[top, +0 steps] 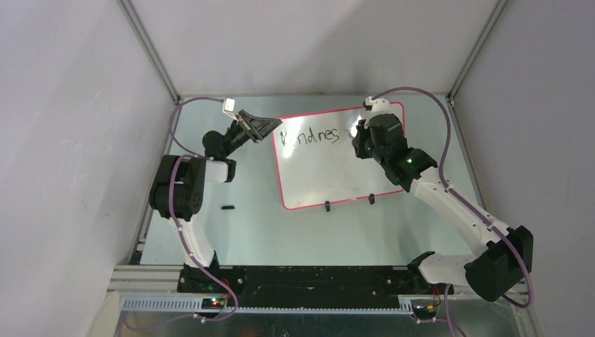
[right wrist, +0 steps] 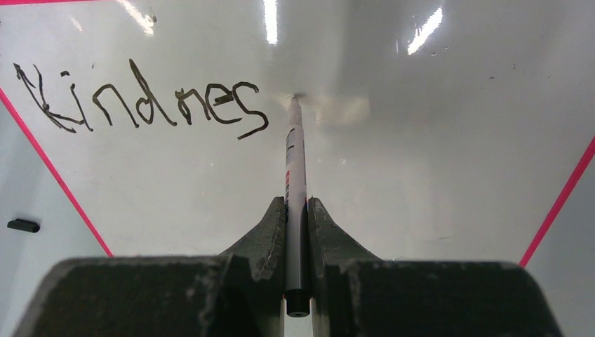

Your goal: Write a sentence on the whiteboard

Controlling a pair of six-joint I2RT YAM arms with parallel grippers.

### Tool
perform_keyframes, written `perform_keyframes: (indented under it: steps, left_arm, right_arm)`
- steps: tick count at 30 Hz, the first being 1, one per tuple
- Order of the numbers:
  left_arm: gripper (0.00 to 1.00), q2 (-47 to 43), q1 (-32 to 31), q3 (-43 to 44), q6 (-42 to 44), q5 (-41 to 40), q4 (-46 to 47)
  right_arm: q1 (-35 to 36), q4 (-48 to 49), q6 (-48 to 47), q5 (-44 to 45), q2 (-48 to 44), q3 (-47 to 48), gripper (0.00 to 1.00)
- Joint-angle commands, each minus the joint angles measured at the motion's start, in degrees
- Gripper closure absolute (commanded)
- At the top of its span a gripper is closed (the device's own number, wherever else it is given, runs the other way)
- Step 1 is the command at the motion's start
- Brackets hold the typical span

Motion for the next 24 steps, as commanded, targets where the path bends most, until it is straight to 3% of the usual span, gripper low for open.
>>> perform_keyframes:
  steps: [1, 24]
  left_arm:
    - [1.00, -1.5, -0.3, 0.7, 4.2, 0.8, 2.7]
    - [1.00, -1.7, -0.2, 0.5, 4.3, 0.9, 2.7]
  right_arm:
    - [-0.3, 2.4, 0.7, 1.4, 0.7, 0.4, 1.00]
    - [0.5, 4.5, 0.3, 1.5, 2.0, 1.1, 1.00]
